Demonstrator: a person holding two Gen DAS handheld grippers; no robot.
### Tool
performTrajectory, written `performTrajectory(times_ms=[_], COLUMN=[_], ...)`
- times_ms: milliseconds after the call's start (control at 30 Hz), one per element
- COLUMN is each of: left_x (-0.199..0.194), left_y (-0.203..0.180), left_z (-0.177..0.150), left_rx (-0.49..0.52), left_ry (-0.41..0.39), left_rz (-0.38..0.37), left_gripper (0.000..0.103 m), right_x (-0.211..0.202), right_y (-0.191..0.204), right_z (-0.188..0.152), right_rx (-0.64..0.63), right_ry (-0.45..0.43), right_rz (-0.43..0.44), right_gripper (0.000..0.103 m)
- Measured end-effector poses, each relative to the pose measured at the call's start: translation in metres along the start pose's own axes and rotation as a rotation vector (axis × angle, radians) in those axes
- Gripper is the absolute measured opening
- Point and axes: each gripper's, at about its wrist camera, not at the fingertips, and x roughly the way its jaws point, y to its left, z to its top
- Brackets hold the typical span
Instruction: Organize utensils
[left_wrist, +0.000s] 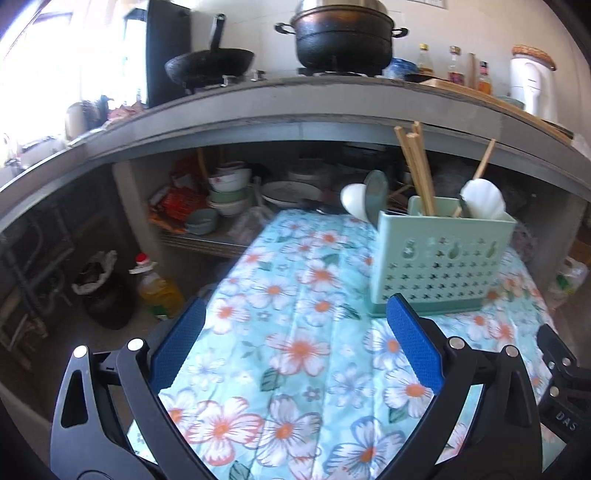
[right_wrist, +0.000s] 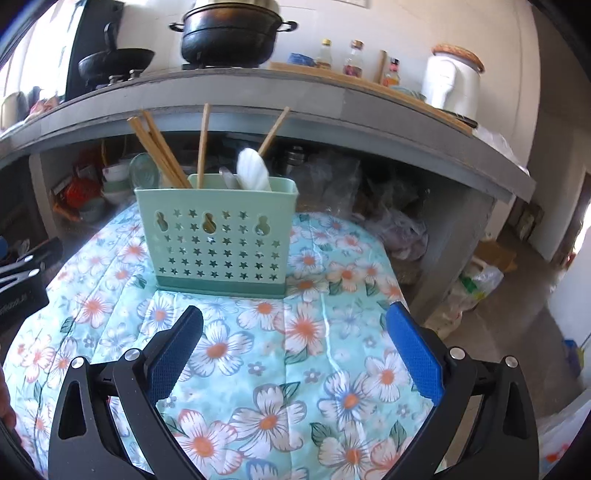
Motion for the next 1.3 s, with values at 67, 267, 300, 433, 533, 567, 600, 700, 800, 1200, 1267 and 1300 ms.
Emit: performTrajectory(times_ms=[67,267,300,433,533,567,600,700,800,1200,1267,1300], left_x=[0.000,0.002,0.003,0.003,0.000,0.000,0.000,0.001,0.003,0.009,0.009,0.009], left_y=[0.000,0.003,0.003,0.004,0.006,0.007,0.007,0.007,0.006,0.007,0.007,0.007], left_z=[0.003,0.015,0.016,0.021,0.024,0.025,0.026,0.025,0.022,0.019,0.019,0.019], left_rx=[0.004,0.018,0.023,0.034,0.022,0.019,0.019,0.019,0.030,0.036,0.038,0.040], left_ry=[-0.006,0.031,0.037,0.043,0.032,0.033,0.035,0.047,0.061,0.075,0.075,0.075], left_rz=[0.036,0.101,0.109,0.146,0.147,0.146,0.140,0.132,0.124,0.126,0.128,0.129], left_gripper=[0.095,0.095,0.095,0.094,0.095,0.094,0.095,0.095,0.095,0.095,0.095,0.094], right_x=[0.000,0.002,0.003,0.004,0.004,0.005,0.005,0.005,0.007,0.010,0.010,0.011], right_y=[0.001,0.004,0.004,0.002,0.001,0.001,0.001,0.001,0.000,-0.001,0.000,0.001], right_z=[0.003,0.012,0.014,0.022,0.026,0.027,0.028,0.027,0.027,0.029,0.029,0.029], right_rx=[0.001,0.014,0.015,0.020,0.018,0.018,0.020,0.022,0.025,0.046,0.046,0.047], right_ry=[-0.006,-0.002,-0.002,-0.006,-0.008,-0.006,-0.003,0.002,0.011,0.027,0.030,0.032], right_rz=[0.008,0.036,0.038,0.037,0.026,0.027,0.029,0.025,0.020,0.029,0.031,0.032], right_gripper=[0.097,0.097,0.097,0.097,0.097,0.097,0.097,0.097,0.097,0.097,0.097,0.097])
